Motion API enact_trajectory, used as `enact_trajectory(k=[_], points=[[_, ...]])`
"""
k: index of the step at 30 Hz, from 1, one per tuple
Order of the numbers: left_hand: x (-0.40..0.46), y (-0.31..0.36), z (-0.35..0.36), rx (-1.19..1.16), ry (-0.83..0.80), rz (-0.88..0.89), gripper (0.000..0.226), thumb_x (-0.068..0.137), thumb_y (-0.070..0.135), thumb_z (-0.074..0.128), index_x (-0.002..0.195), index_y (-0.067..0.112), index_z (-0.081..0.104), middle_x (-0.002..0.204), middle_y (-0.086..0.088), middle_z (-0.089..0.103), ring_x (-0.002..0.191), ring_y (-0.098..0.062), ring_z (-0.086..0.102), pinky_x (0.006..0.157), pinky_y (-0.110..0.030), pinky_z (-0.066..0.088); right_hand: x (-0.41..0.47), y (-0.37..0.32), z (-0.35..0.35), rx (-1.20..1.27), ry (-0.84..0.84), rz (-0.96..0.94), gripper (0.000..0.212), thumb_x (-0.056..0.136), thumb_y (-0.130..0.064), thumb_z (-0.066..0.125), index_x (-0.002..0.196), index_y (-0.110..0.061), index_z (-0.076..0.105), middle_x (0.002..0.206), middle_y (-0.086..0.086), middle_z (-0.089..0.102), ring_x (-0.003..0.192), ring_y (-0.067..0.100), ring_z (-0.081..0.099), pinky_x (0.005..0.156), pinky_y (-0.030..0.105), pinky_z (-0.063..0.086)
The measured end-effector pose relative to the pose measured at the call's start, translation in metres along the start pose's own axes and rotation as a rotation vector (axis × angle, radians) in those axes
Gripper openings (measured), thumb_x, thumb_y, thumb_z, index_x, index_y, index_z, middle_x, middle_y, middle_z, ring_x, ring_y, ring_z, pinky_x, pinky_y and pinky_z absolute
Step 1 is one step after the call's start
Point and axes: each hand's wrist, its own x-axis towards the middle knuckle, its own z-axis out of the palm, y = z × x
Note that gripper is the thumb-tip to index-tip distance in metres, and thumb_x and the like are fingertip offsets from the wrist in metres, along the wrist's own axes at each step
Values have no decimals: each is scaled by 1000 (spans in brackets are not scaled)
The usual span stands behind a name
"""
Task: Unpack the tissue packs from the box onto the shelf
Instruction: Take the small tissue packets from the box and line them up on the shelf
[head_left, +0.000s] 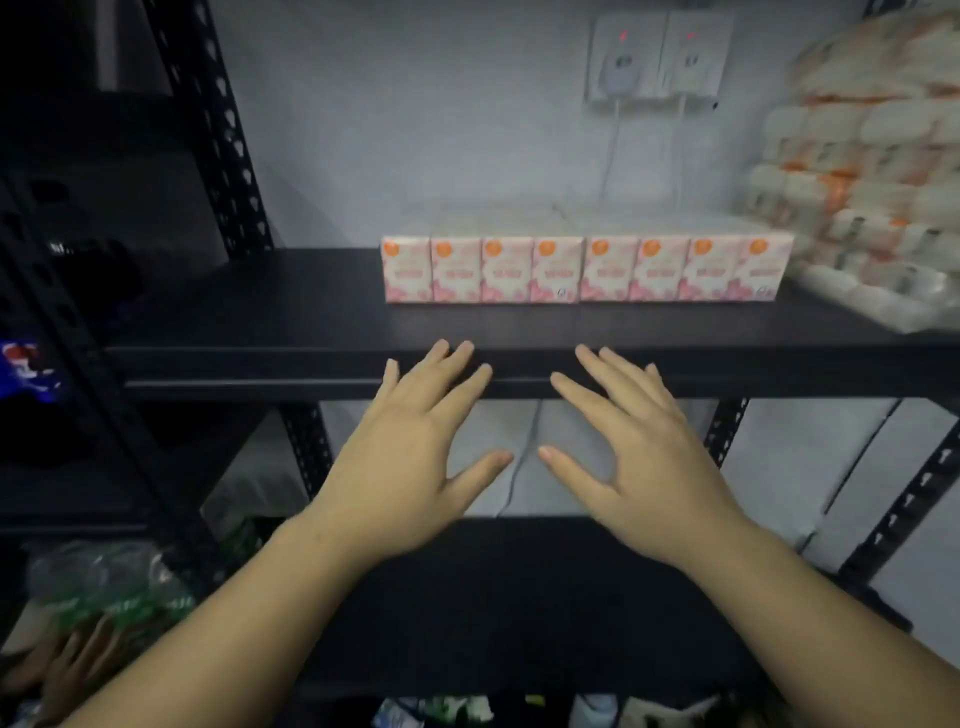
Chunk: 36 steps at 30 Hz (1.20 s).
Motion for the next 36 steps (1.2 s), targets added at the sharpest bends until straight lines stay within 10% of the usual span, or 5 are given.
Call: enact_trajectory(k=[20,36], points=[[-322,-72,254,-340,-676,-667,74,95,55,63,158,25,39,157,0,46,145,-21,40,114,-34,37,-223,-18,288,273,-813,331,66,100,-55,58,156,-23,45,161,0,43,149,20,36,122,36,29],[-584,-108,562,-488,-1111,-869,72,88,56,72,151,36,46,151,3,50,139,-21,46,109,-30,37,-484,16,607,313,-1226,610,70,94,-63,59,151,-24,50,150,5,57,136,25,52,110,41,45]])
